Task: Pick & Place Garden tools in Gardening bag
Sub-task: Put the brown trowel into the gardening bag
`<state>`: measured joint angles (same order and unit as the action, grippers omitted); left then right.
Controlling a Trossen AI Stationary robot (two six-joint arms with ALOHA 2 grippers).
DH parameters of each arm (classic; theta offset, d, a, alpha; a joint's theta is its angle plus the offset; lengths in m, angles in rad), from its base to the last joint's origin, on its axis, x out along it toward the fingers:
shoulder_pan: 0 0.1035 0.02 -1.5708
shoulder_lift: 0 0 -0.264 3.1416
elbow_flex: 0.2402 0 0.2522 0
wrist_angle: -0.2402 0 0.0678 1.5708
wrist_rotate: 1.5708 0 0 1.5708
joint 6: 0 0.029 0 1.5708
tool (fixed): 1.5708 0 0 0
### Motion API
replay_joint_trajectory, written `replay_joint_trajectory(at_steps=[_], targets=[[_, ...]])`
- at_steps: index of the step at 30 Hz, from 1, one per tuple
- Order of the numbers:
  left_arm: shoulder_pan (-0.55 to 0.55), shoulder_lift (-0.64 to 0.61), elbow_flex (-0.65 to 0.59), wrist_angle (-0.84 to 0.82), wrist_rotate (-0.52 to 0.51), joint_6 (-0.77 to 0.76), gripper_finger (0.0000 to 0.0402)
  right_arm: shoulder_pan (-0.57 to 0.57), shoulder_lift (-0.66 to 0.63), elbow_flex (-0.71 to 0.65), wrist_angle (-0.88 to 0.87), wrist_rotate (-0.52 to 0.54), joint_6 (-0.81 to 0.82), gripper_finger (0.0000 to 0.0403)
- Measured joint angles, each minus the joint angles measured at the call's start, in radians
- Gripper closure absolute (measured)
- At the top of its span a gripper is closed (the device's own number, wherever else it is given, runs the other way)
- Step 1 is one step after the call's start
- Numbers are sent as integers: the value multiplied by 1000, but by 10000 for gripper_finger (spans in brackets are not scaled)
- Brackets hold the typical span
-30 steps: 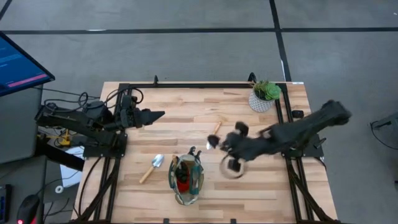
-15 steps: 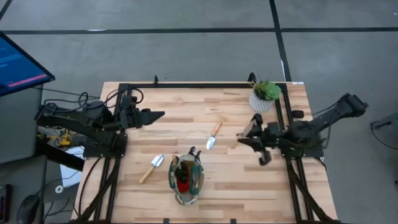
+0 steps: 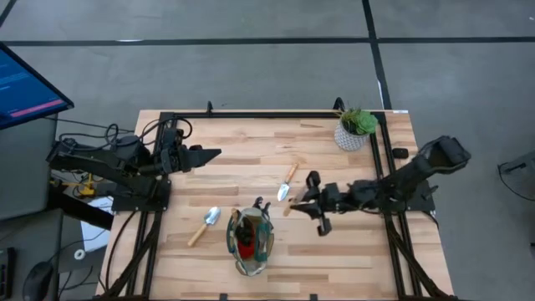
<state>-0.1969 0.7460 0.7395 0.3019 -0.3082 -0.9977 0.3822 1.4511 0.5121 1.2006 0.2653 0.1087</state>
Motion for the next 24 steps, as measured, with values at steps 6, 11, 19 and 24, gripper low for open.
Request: replay_joint_trajectory(at_steps=[6, 11, 19, 24], targets=[[0, 0, 0, 0, 0, 0, 183, -11, 195, 15, 150, -7, 73, 346], [0, 0, 0, -1, 0, 5, 183, -12, 308, 84, 147, -57, 102, 346], [0, 0, 0, 2, 6, 25, 183, -12, 415, 156, 146, -83, 129, 346], [0, 0, 0, 6, 17, 25, 183, -5, 398, 136, 143, -82, 139, 346]])
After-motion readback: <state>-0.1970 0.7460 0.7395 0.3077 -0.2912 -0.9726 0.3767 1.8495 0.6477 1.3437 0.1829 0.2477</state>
